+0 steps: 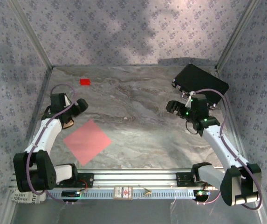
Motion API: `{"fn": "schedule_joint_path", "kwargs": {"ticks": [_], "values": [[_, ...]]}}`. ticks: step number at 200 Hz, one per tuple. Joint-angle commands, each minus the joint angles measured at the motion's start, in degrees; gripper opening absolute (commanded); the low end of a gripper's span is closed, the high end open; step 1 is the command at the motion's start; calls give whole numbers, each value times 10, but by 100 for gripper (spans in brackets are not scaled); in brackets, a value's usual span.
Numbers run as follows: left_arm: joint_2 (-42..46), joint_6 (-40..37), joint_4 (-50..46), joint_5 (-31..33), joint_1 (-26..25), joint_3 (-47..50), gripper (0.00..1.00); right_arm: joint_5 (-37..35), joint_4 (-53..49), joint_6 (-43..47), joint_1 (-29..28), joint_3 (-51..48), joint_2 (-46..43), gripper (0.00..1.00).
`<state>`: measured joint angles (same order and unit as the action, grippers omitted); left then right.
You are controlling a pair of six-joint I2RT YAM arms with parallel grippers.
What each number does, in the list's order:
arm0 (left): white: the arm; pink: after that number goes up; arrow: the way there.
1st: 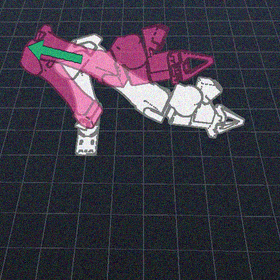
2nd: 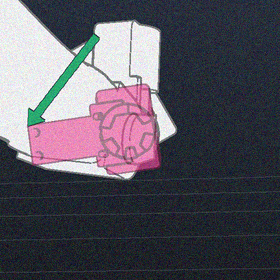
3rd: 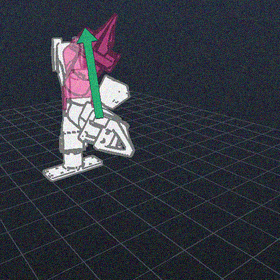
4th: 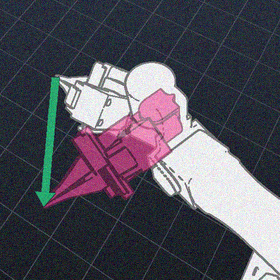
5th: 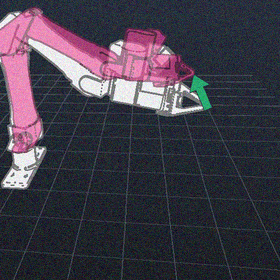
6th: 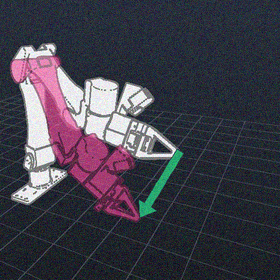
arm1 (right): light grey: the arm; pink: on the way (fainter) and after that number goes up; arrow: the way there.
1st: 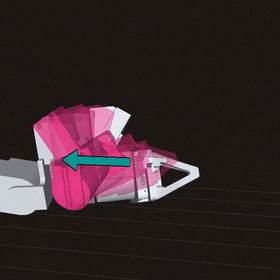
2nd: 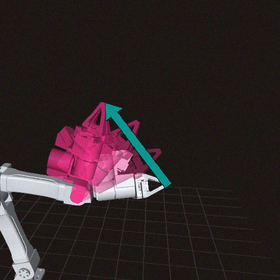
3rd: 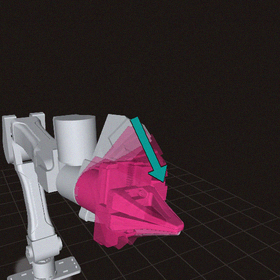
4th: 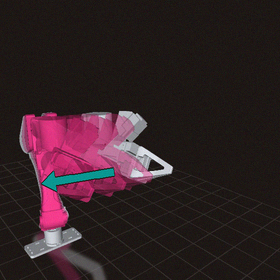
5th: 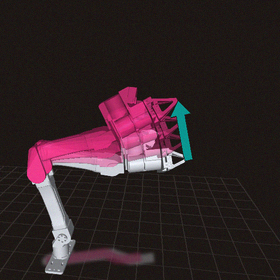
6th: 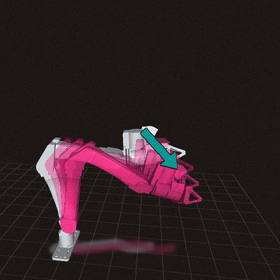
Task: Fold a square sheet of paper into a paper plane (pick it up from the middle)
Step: Move the square sheet of paper to the center of the table.
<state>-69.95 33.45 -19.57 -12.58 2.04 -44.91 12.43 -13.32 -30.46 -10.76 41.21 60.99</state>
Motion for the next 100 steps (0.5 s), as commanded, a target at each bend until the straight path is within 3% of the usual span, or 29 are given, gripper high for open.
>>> {"fn": "schedule_joint_path", "kwargs": {"ticks": [1, 35, 100], "values": [[6, 45, -71, -79, -51, 23, 100, -31, -16, -48, -44, -22, -31, 99], [49, 95, -75, -21, -145, 99, 100, -43, 5, -96, -114, -48, -39, 99], [83, 102, -98, 21, -159, 155, 100, -66, 28, -113, -238, -27, 39, 99]]}}
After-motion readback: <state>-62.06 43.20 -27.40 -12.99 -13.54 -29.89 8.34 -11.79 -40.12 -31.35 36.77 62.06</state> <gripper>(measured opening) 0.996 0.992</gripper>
